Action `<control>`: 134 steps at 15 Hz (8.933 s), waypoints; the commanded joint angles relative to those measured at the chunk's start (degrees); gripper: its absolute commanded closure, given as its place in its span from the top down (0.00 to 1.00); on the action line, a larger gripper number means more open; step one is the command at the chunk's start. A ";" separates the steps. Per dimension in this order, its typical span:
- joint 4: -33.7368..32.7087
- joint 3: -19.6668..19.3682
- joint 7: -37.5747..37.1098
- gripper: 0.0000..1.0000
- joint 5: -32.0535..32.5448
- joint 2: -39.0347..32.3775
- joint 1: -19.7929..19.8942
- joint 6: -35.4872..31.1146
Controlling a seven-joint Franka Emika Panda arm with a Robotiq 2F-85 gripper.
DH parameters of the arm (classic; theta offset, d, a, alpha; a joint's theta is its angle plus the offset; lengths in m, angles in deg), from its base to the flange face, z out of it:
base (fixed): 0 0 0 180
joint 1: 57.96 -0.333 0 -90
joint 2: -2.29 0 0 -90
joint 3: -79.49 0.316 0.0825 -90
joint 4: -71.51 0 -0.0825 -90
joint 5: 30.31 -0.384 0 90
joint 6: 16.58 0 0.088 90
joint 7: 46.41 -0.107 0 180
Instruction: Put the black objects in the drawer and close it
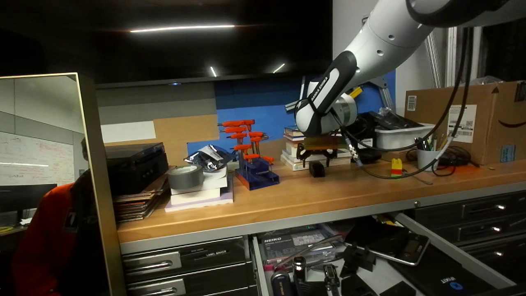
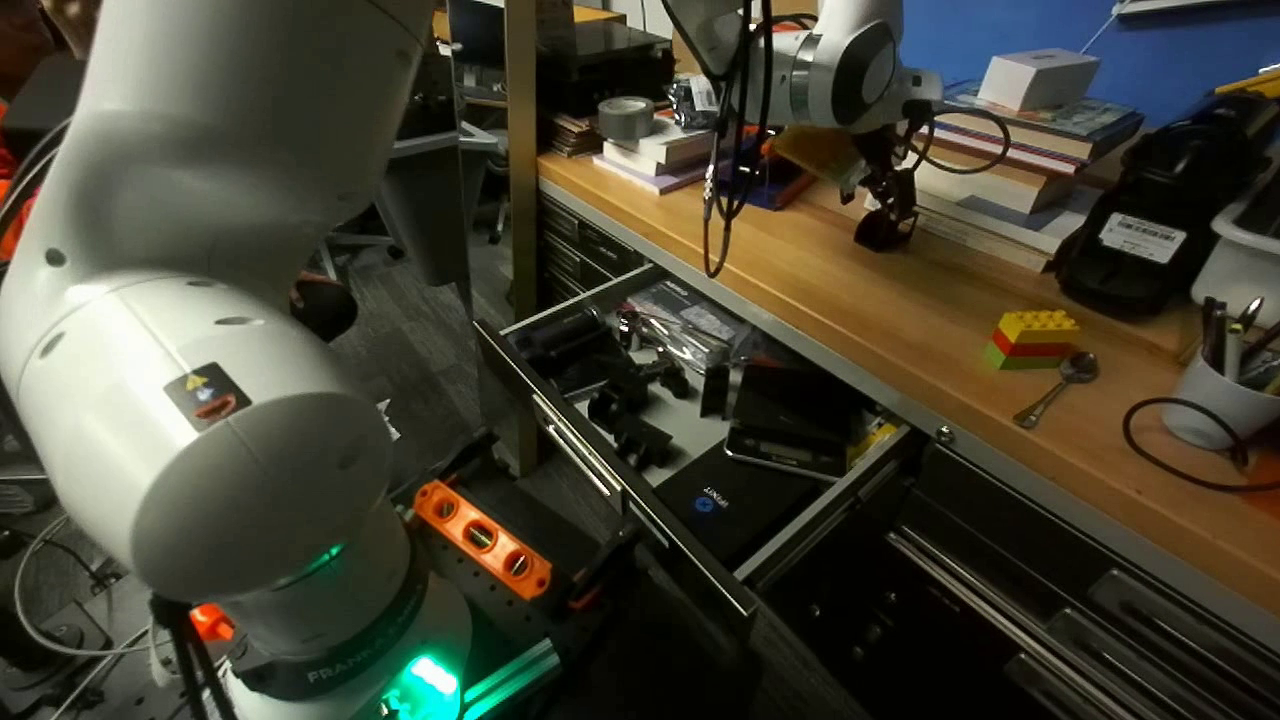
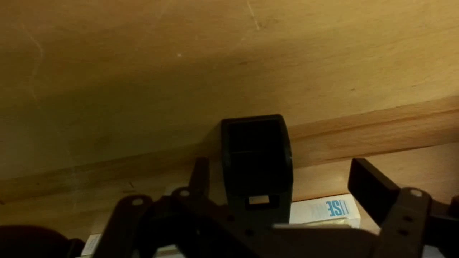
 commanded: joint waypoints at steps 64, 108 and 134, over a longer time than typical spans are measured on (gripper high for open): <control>55.25 0.57 -27.74 0.25 6.29 24.40 -2.94 -1.82; 59.03 -16.17 -64.43 1.00 12.25 31.51 -26.78 9.13; 65.26 17.19 -24.05 1.00 -47.65 22.22 2.32 -22.97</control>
